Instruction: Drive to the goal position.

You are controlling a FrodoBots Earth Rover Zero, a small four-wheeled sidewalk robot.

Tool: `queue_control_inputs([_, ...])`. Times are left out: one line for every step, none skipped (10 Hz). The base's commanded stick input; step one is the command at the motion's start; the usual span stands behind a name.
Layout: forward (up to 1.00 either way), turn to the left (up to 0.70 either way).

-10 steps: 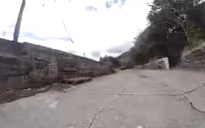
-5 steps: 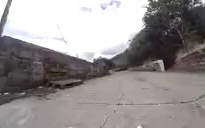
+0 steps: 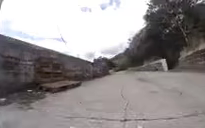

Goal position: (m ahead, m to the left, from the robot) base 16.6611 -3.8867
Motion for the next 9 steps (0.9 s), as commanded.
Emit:
queue_control_inputs([1.0, 0.0])
queue_control_inputs([1.0, 0.0])
queue_control_inputs([1.0, 0.0])
queue_control_inputs([1.0, 0.0])
queue_control_inputs([1.0, 0.0])
queue_control_inputs([1.0, -0.06])
queue_control_inputs([1.0, -0.18])
queue_control_inputs([1.0, -0.31])
queue_control_inputs([1.0, -0.4])
